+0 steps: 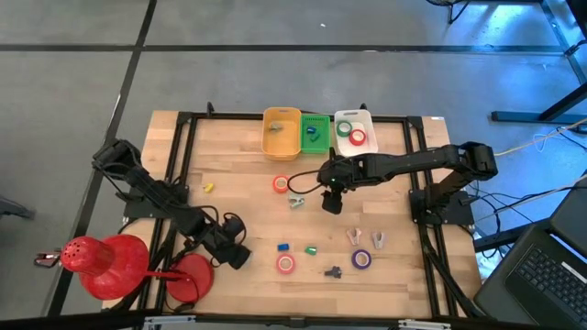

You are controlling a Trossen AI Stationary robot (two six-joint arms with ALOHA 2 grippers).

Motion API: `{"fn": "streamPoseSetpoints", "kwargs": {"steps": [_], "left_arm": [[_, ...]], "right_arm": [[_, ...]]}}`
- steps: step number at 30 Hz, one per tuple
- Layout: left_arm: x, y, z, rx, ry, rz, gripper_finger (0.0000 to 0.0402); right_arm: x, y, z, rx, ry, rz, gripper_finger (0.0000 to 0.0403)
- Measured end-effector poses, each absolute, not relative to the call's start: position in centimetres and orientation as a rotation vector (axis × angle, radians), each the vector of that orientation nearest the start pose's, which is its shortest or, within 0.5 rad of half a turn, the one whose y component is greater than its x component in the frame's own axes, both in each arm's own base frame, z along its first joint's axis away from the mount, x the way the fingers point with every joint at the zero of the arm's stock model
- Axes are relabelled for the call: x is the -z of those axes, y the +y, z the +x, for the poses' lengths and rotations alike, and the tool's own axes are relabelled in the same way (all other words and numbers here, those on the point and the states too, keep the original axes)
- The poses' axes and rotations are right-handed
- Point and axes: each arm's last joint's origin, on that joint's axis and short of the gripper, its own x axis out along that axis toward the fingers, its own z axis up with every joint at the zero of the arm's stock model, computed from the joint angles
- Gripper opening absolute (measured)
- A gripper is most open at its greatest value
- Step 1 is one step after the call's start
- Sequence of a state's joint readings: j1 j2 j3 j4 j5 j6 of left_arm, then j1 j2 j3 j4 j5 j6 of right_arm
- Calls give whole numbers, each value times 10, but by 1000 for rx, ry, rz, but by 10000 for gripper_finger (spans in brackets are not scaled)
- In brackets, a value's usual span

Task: Pick and place Stapler, Stapler remover, tape
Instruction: Put the gray staple remover into the yellow bin

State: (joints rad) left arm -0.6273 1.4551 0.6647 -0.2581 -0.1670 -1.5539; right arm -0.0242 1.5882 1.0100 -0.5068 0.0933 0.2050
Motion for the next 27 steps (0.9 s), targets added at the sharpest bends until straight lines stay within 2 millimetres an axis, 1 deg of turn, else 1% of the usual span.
{"fn": "streamPoseSetpoints", "kwargs": {"steps": [6,7,11,18,22,27], "left_arm": [[-151,-142,208,-437,956,-945,24],[-151,-141,208,-443,945,-941,13],[-151,-141,209,-443,941,-933,2],[-153,-141,211,-423,927,-942,2],[-165,-137,211,-377,885,-953,2],[-189,-116,212,-364,767,-918,2]], "right_arm": [[-198,-10,307,216,1070,147,220],[-198,-10,308,216,1069,147,220],[-198,-10,308,217,1069,147,220],[-198,-10,307,217,1069,147,220],[-198,-10,307,217,1070,146,220],[-198,-10,307,217,1074,146,220]]}}
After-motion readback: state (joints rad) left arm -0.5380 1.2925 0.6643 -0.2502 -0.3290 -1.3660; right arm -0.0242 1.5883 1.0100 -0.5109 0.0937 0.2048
